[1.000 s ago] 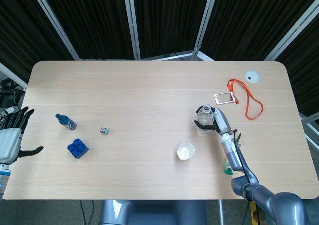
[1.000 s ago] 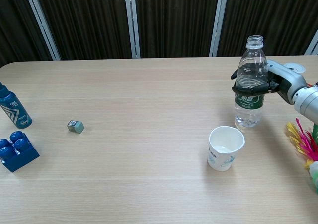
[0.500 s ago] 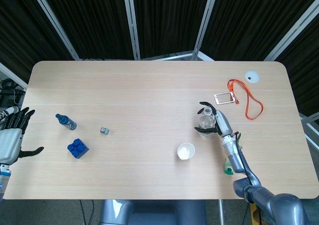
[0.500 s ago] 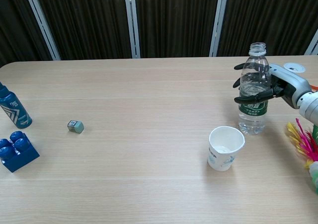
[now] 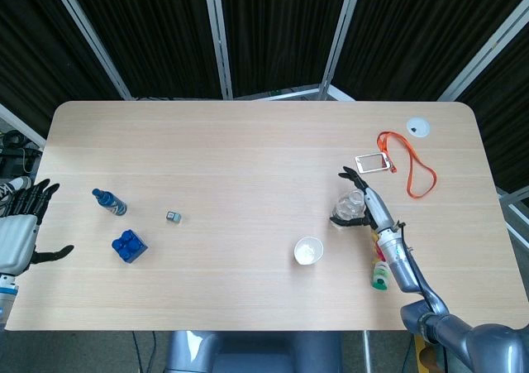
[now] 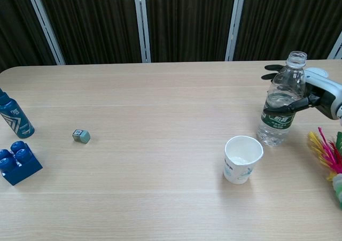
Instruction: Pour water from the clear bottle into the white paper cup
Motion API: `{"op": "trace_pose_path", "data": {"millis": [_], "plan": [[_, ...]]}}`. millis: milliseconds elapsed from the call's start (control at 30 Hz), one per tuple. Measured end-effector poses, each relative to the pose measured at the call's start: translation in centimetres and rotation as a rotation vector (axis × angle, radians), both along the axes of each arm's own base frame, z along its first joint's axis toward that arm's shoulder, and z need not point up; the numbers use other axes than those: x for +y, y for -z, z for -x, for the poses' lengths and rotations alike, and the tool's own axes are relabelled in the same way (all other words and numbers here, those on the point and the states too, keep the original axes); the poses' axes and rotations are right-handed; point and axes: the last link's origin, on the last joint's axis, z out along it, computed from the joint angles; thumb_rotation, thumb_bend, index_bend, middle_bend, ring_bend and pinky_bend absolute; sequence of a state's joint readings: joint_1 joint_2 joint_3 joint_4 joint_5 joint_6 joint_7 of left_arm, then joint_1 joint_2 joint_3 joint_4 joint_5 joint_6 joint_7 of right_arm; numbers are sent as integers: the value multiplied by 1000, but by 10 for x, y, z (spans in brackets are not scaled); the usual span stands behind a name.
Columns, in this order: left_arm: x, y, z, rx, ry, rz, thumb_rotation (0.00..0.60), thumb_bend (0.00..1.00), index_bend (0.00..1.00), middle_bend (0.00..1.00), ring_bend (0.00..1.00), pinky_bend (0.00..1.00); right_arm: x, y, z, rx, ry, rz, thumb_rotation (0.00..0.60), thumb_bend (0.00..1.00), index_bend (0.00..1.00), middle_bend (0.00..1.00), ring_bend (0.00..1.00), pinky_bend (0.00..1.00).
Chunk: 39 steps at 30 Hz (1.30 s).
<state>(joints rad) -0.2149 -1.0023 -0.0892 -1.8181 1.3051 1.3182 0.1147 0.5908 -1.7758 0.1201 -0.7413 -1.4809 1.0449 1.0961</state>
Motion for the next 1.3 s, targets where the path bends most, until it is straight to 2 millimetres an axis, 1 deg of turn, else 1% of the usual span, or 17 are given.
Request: {"op": "trace_pose_path", "data": {"millis": [233,333,467,533,733,933,1000,1167,1300], "plan": [[-4,-5,-3,-1,17,-13,600,0,0,0,0,0,10,-16,5,55,-33,-34,600,0,0,0,0,0],[-7,-6,-5,-3,25,-17,600,0,0,0,0,0,17,-26,9,118,-60,-49,600,0,0,0,0,0],[-11,-7,-8,-8,42,-14,600,0,0,0,0,0,26,-45,19,232,-94,-51,600,0,0,0,0,0],[-13,-7,-9,-10,47,-13,600,0,0,0,0,0,30,-51,22,269,-102,-46,600,0,0,0,0,0],[-20,-11,-13,-21,73,-15,600,0,0,0,0,0,44,-74,31,390,-103,24,600,0,0,0,0,0],[-27,-14,-16,-28,88,-22,600,0,0,0,0,0,65,-103,38,506,-91,140,600,0,0,0,0,0],[-28,-16,-15,-20,94,-37,600,0,0,0,0,0,75,-112,39,534,-83,189,600,0,0,0,0,0],[-31,-18,-12,11,107,-81,600,0,0,0,0,0,102,-130,34,576,-57,295,600,0,0,0,0,0],[-32,-18,-9,6,105,-80,600,0,0,0,0,0,121,-139,28,617,-41,347,600,0,0,0,0,0]]}}
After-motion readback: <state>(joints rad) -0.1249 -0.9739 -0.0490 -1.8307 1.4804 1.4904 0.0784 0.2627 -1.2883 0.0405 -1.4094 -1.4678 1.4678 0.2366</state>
